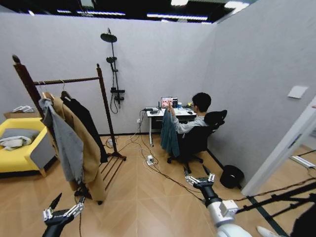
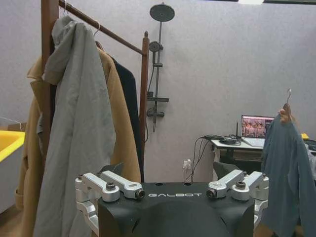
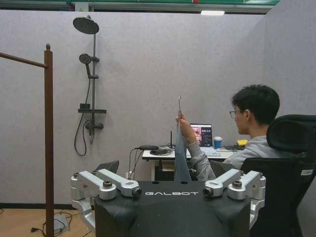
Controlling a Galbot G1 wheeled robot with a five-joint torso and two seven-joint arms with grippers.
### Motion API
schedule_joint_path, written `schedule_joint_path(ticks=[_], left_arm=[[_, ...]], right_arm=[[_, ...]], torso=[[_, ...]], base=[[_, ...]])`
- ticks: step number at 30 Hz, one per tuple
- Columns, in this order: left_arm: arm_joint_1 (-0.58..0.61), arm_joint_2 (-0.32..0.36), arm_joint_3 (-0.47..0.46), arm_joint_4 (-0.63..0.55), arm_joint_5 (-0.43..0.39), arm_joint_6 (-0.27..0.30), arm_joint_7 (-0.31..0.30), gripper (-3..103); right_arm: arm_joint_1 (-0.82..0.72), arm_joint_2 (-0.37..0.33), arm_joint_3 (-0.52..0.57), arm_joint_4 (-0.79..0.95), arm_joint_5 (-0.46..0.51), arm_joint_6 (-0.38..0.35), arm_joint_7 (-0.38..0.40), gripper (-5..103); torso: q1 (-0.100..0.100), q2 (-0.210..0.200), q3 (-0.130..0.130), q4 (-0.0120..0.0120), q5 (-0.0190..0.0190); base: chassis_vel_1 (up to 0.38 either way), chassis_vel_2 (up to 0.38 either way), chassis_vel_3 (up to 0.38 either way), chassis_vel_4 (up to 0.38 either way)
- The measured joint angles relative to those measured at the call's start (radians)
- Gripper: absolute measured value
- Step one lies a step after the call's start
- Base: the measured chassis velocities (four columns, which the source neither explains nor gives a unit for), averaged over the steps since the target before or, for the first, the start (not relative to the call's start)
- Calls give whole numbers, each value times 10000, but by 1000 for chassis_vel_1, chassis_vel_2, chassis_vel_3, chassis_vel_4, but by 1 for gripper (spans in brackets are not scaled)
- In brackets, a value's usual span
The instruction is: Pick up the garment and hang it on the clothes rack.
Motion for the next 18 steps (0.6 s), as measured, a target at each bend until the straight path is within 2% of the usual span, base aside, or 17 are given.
schedule_joint_path(ticks=[18], left_arm=[[-1,0,1,1,0,0,1,100]], right_arm=[[39,-61,0,-78,39,22,9,100]], torso=[[0,-3,2,-3,-4]], base=[[-350,350,358,-356]])
